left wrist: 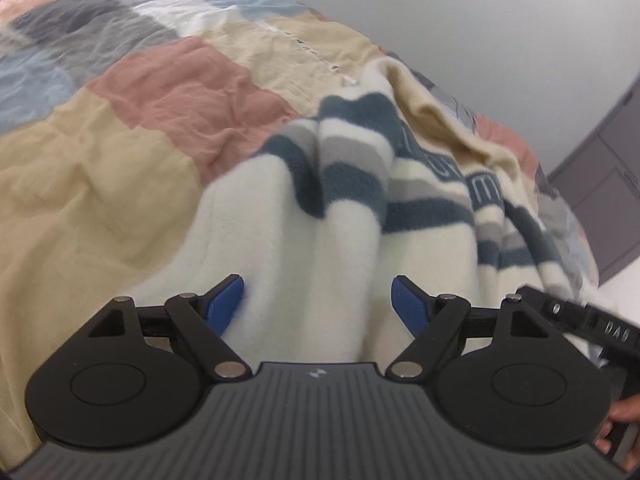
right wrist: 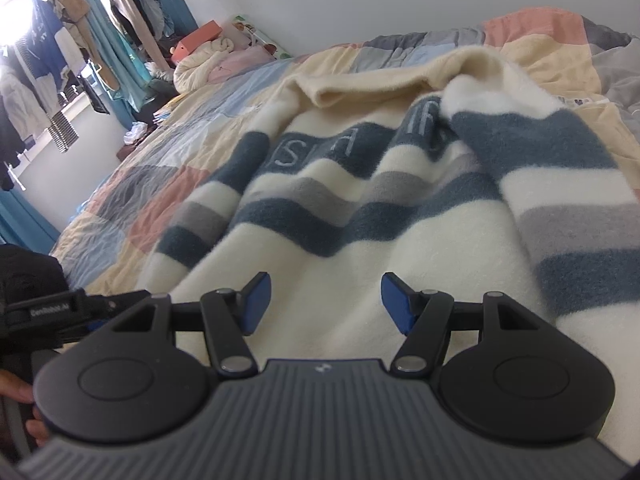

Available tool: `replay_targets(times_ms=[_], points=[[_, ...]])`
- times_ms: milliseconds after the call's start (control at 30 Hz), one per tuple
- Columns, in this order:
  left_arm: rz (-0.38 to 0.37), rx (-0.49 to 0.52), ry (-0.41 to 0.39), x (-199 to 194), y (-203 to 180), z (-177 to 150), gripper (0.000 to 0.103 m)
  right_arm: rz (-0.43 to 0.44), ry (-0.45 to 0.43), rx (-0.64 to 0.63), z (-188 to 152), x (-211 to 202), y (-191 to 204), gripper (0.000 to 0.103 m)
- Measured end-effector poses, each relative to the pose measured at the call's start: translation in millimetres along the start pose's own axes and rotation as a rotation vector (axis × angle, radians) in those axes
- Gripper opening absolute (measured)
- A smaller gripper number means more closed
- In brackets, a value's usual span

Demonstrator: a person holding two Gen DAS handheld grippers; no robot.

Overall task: Fold large clothes
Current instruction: 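Pinch a blanket edge with the left gripper and lift it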

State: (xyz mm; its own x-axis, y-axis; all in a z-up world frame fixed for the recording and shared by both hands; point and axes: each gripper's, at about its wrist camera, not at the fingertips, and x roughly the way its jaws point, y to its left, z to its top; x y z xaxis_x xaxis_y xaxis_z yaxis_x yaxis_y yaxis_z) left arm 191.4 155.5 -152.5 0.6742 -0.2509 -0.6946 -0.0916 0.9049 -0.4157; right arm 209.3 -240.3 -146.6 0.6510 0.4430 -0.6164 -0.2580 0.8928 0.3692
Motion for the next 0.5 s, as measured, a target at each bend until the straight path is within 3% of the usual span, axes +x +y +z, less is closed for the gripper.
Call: replay_targets(times_ms=[100, 167, 233, 333, 500], points=[[0.002, 0.045, -0.006, 2.3, -6.9, -2.3, 0.077, -0.004, -0.003, -0.007, 0.1, 0.0, 0.9, 0.065], [0.070, 0.095, 0.005, 8.2, -12.6, -3.9, 0.057, -0.016, 0.003, -0.002, -0.8, 2.1, -0.7, 0.065], [0.104, 0.108, 0.016, 11.6, -11.9, -4.4, 0.023, -0.017, 0.013, 0.041, -2.3, 3.3, -4.6, 0.065], [0.087, 0.075, -0.007, 2.5, -3.4, 1.0, 0.014, 0.034, 0.018, 0.111, -3.8, 1.5, -8.2, 0.065], [0.070, 0.000, -0.081, -29.1, 20.7, 39.1, 0.012, 0.031, -0.007, 0.107, -3.5, -2.5, -6.9, 0.064]])
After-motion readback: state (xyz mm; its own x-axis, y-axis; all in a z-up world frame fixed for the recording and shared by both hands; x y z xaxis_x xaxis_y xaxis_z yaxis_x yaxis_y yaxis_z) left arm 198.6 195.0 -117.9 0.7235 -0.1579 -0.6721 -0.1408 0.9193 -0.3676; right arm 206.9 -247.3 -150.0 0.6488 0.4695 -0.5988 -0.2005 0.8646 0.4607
